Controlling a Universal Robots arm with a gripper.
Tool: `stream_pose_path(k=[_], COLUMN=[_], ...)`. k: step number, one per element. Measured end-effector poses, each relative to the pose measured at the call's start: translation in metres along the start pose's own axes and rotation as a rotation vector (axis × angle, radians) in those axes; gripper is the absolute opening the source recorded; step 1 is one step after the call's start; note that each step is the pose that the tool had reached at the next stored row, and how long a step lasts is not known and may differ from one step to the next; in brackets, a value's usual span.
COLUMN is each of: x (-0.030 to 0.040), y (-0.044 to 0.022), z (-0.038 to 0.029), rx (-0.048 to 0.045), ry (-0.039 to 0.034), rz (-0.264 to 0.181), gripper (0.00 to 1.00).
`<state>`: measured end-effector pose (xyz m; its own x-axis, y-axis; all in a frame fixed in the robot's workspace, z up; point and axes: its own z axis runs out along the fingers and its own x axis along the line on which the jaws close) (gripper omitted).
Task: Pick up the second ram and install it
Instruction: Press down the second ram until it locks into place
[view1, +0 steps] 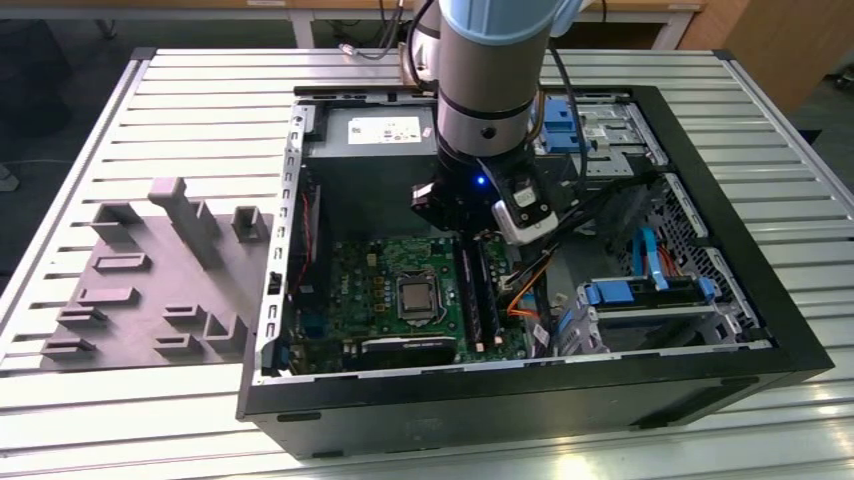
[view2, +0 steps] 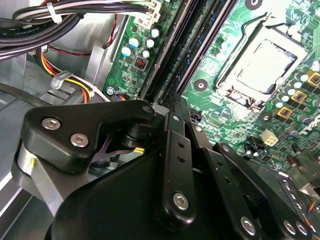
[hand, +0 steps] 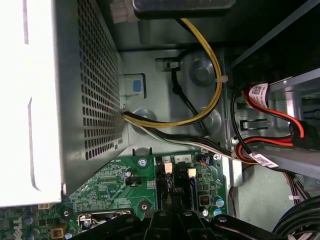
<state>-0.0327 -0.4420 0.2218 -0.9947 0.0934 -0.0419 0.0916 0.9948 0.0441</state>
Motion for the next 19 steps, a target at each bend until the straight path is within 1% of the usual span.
stream_pose_path(k=[19], x=[0.0002], y=[0.0003], z=[0.0034], rx=[0.0002], ry=[-0.0002], rz=[0.004], gripper=[0.11])
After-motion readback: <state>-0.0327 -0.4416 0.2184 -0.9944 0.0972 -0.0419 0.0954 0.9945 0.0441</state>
